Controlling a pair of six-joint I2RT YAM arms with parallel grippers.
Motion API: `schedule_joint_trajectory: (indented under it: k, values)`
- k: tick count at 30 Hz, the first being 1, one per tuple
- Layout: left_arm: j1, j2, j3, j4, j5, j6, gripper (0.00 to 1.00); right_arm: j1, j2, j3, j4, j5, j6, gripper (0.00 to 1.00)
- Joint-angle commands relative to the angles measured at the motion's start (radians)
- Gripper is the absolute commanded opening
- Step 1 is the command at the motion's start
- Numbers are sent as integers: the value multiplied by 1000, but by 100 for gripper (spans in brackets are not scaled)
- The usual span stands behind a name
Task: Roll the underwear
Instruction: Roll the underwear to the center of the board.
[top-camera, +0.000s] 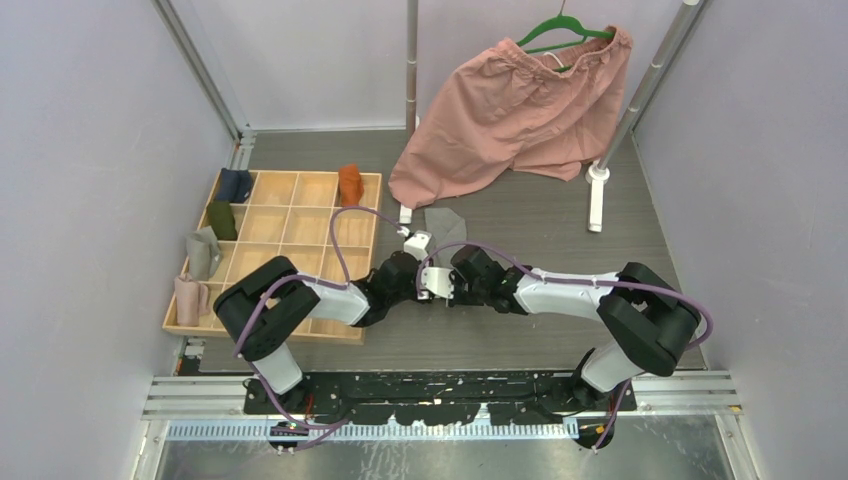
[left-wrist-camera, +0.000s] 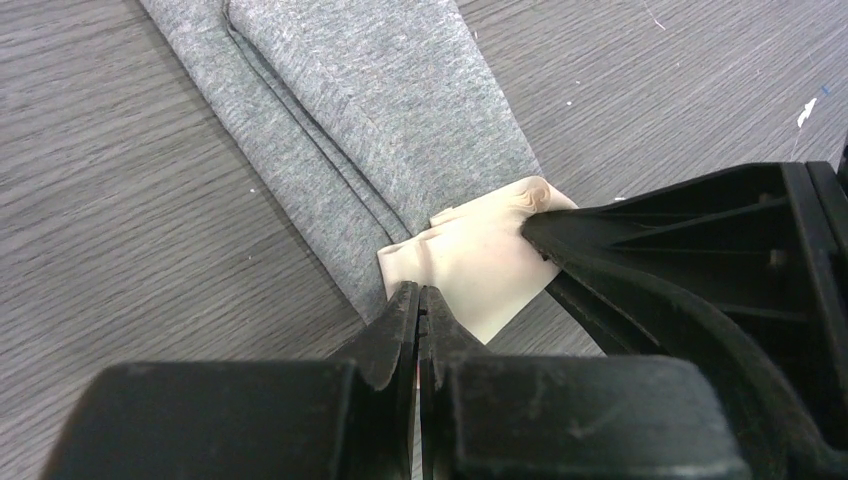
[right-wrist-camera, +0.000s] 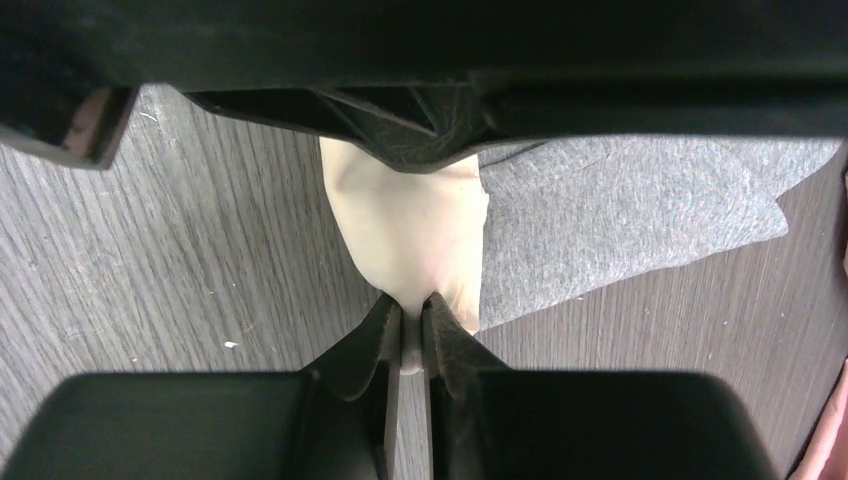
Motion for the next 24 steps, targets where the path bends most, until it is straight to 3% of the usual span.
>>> schedule_joint_trajectory:
  k: [1,5,11,17,24]
  values:
    - [26,16,-7,-41,-5,-5,1,-15,28,9,-80,-2,38,10]
    - [72,-5,-28,-17,17,-42,1,-15,14,20,-99,-31,56,1]
    - [101,-132,-29,-65,33,-59,1,44,-22,57,-150,-88,161,1]
    - [101,-338,-63,-208,-71,-67,1,71,-35,115,-237,-161,371,1]
    - [101,-543,-121,-312,-109,-80,1,72,-45,124,-195,-313,597,1]
